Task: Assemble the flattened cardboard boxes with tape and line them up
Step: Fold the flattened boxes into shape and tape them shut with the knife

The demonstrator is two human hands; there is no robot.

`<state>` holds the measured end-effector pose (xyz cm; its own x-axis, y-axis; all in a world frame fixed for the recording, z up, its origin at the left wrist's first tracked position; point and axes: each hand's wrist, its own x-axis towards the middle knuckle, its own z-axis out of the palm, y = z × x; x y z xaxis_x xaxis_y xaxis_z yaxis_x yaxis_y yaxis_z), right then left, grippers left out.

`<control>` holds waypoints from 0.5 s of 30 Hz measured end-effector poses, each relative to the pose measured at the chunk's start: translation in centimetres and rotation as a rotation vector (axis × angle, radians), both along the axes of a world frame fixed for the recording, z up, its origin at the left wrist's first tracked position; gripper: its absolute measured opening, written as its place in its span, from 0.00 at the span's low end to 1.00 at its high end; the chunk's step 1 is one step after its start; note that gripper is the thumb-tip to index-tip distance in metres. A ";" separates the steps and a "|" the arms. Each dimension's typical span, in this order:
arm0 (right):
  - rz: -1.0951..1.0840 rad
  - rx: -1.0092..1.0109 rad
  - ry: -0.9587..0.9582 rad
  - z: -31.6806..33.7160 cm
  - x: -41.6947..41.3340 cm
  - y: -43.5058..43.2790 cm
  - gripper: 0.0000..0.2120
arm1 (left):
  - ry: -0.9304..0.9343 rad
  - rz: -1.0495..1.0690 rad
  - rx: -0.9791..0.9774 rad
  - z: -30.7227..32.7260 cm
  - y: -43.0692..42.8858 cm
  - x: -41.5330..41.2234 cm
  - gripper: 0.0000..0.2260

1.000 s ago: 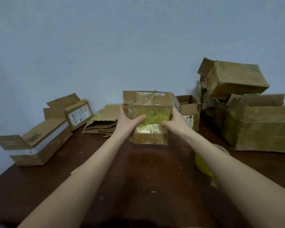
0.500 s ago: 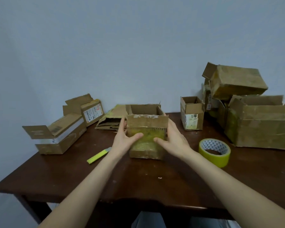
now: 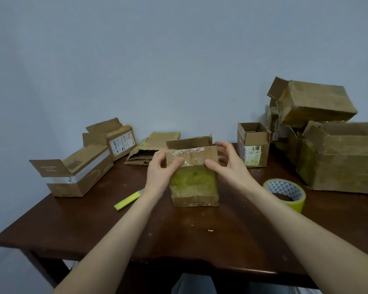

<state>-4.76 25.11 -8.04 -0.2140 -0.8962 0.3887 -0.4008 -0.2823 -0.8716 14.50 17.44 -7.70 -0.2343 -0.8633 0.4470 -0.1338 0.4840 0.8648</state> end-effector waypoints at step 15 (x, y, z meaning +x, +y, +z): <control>-0.007 0.139 0.651 2.1 -0.3 -1.7 0.31 | -0.280 -0.173 -0.048 0.7 -2.5 0.6 0.12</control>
<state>-5.03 23.44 -5.92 0.0194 -0.9468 0.3213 -0.8592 -0.1801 -0.4788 15.13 14.98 -7.05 -0.4948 -0.7799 0.3832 -0.2760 0.5592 0.7818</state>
